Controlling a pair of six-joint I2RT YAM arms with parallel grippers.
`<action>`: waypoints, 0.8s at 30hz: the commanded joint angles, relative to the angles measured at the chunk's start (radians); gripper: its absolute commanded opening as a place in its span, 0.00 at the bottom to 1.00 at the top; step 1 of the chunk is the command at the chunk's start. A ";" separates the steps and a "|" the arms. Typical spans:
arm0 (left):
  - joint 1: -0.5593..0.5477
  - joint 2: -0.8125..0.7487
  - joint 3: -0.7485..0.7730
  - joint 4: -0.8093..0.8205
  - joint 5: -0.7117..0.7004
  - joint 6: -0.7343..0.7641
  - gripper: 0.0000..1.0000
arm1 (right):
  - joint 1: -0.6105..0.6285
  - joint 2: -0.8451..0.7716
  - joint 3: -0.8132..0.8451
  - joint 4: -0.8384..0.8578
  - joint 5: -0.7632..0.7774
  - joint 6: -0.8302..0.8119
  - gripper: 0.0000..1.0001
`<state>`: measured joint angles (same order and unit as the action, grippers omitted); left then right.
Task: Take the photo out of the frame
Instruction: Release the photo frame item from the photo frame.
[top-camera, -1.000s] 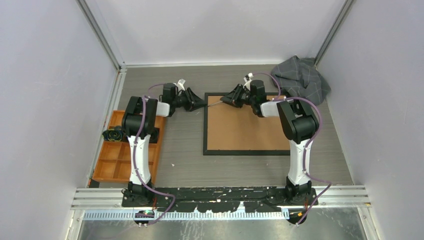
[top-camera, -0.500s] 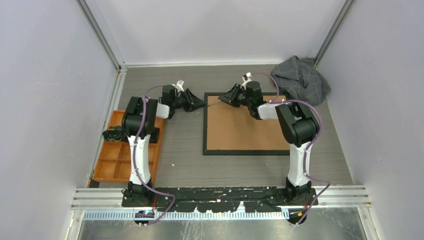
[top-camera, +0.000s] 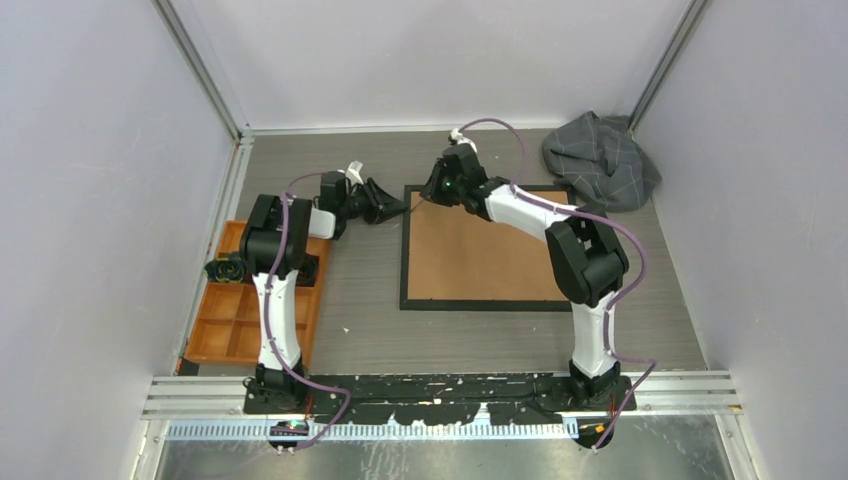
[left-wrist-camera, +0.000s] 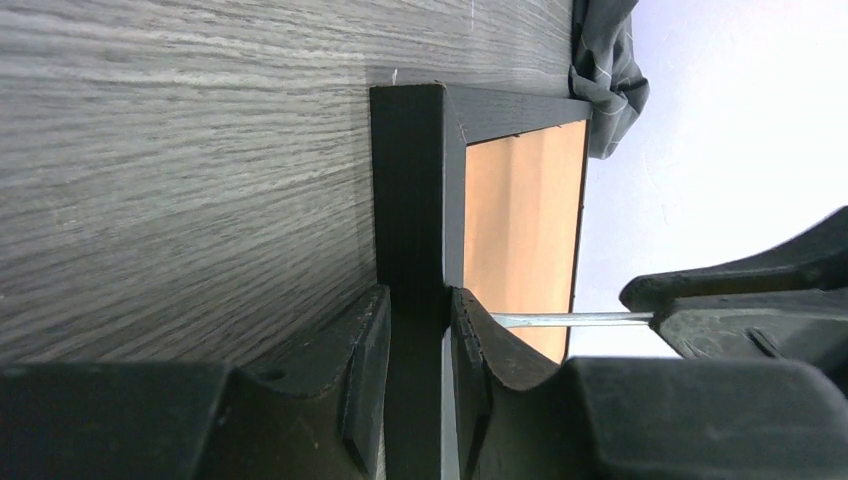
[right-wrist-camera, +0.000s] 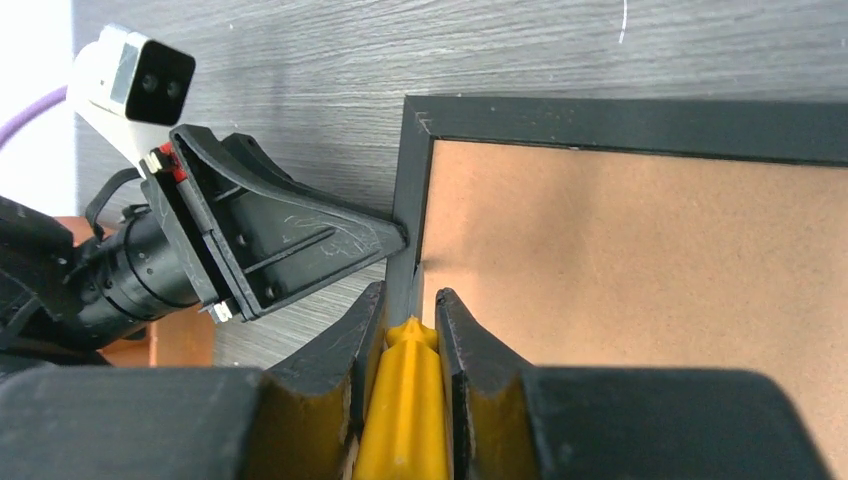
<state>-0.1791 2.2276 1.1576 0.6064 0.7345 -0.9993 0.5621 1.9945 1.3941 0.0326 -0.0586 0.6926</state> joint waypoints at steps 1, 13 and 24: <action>-0.059 0.037 -0.031 -0.088 -0.055 0.028 0.28 | 0.187 0.081 0.192 -0.348 -0.147 -0.021 0.01; -0.068 0.028 -0.039 -0.076 -0.047 0.030 0.27 | 0.284 0.263 0.586 -0.611 -0.006 -0.154 0.01; -0.007 -0.067 -0.034 -0.080 -0.044 0.032 0.34 | 0.120 -0.081 0.403 -0.694 -0.092 -0.450 0.01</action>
<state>-0.1810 2.2105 1.1435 0.6067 0.7139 -1.0050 0.7284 2.1113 1.8542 -0.6079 0.1032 0.3309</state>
